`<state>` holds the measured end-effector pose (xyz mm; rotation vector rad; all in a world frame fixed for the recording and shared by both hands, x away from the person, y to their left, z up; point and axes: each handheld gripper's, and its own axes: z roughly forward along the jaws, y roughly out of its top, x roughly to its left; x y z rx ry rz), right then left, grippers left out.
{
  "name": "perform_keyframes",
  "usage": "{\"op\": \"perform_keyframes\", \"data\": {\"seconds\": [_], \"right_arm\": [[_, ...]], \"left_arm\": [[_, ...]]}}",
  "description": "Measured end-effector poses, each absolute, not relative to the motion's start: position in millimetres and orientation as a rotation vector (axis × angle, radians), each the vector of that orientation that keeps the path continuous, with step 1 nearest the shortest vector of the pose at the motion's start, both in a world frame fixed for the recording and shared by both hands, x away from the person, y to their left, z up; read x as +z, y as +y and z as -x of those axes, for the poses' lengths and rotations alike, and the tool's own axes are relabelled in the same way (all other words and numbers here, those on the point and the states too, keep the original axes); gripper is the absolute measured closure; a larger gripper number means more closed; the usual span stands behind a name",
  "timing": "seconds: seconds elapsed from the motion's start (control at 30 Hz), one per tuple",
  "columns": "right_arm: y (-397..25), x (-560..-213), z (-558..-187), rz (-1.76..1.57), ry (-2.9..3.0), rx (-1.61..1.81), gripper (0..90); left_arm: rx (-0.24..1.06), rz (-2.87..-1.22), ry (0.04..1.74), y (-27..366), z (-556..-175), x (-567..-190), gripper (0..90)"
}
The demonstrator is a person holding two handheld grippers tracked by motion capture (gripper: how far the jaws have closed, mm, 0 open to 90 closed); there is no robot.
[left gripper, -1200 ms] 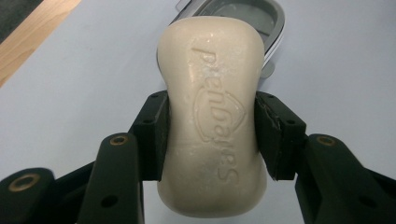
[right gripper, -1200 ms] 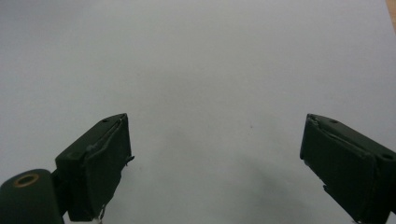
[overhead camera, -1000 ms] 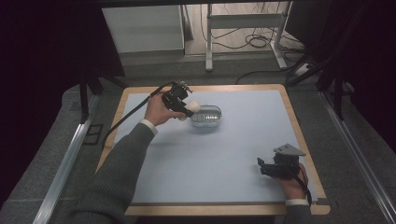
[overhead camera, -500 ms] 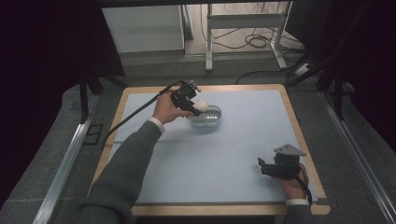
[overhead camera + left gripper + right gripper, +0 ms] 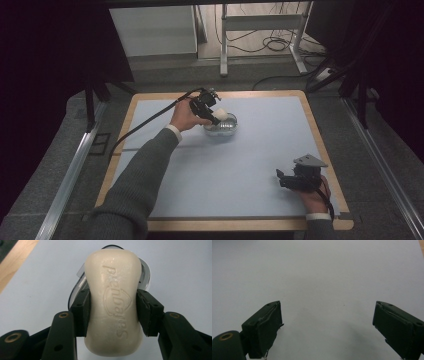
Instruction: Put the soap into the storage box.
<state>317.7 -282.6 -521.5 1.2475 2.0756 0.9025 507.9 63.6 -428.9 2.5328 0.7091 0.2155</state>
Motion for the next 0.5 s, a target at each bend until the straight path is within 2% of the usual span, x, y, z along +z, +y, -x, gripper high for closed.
{"op": "perform_keyframes", "data": {"seconds": [0.13, 0.5], "right_arm": [[-283, -521, -317, -1.248, 2.076, 0.901, 8.5], [-284, -522, -318, -1.25, 2.074, 0.895, 8.5]], "left_arm": [[0.176, -2.52, 0.694, 59, -512, -429, 49.6], [0.177, -2.54, 0.667, 53, -521, -444, 49.5]]}}
